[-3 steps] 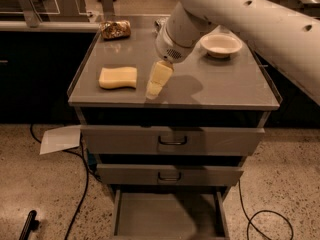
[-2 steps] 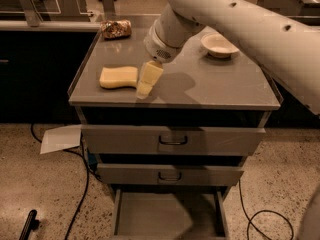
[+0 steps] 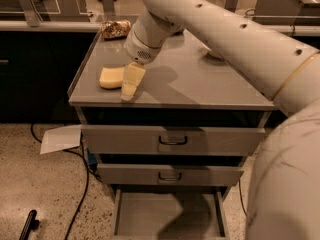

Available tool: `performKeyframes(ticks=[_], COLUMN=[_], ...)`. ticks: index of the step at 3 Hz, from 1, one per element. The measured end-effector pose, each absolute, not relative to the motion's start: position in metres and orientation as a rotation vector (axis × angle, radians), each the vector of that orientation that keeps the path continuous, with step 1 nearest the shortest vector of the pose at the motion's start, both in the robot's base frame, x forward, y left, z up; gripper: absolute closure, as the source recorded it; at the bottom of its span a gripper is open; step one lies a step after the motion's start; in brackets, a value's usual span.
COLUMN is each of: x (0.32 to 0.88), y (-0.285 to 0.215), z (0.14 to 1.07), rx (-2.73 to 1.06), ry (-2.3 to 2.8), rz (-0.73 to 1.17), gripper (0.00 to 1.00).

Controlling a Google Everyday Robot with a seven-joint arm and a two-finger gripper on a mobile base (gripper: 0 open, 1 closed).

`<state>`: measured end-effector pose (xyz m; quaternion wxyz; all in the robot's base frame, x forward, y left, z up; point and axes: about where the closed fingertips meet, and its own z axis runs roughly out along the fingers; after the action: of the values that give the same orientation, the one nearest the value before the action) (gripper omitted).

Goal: Place sponge into bottom drawer

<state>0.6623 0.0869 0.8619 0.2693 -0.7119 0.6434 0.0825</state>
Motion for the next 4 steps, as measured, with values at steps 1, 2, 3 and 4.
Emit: performKeyframes(ticks=[1, 2, 3, 4], x=[0.669, 0.678, 0.681, 0.681], y=[0.109, 0.111, 0.111, 0.111], z=[0.845, 0.824, 0.805, 0.804], rx=[-1.993, -2.026, -2.059, -2.06], ry=[1.721, 1.759, 1.783, 1.784], rz=[0.259, 0.274, 0.301, 0.302], gripper=[0.0, 0.0, 0.0, 0.19])
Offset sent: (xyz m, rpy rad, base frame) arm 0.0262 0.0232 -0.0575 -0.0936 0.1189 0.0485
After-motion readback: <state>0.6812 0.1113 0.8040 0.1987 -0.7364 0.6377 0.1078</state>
